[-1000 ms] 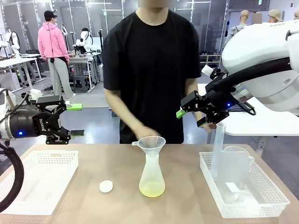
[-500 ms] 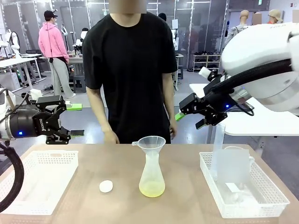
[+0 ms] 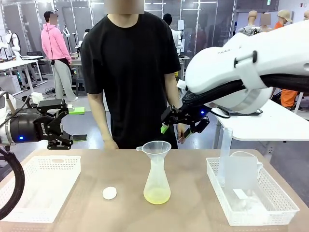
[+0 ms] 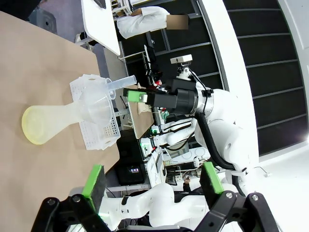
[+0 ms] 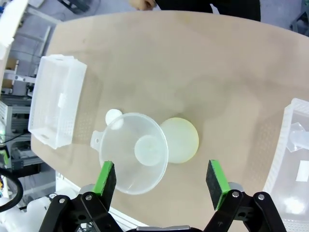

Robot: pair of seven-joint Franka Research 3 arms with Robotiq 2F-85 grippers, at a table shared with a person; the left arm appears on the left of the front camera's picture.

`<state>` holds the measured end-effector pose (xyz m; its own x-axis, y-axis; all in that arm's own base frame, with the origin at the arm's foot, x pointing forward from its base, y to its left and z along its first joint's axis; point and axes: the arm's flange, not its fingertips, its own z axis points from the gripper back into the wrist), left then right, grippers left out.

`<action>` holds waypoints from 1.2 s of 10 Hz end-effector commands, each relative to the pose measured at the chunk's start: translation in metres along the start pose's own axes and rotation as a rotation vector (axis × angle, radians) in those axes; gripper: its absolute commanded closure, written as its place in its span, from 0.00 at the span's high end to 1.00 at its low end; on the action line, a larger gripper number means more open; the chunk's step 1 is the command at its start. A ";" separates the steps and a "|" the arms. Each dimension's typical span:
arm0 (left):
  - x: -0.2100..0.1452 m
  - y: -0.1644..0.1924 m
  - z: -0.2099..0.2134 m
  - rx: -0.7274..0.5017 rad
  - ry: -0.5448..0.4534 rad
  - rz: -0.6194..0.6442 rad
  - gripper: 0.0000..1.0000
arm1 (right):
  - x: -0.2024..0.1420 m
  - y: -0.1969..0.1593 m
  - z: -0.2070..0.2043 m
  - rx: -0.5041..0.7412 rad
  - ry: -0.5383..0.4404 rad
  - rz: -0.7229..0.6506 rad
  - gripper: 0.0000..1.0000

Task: Prepare the solutions needed for the experiment.
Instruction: Once the solution is in the Big flask , pick up the Plastic Funnel and place it back into the right Organizing basket.

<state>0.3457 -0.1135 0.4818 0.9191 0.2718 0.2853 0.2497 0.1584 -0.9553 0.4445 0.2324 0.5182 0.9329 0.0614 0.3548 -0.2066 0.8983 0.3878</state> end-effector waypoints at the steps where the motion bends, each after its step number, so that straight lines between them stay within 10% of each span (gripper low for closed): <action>1: -0.003 -0.001 -0.002 -0.027 -0.013 0.010 1.00 | 0.009 0.015 -0.007 -0.061 0.061 -0.025 0.94; 12: -0.003 -0.001 -0.002 -0.027 -0.013 0.010 1.00 | 0.014 0.013 -0.047 -0.114 0.198 -0.025 0.94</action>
<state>0.3457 -0.1135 0.4818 0.9191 0.2719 0.2853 0.2497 0.1584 -0.9553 0.4628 0.2557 0.4864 0.9738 0.1242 0.1903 -0.1796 0.9337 0.3098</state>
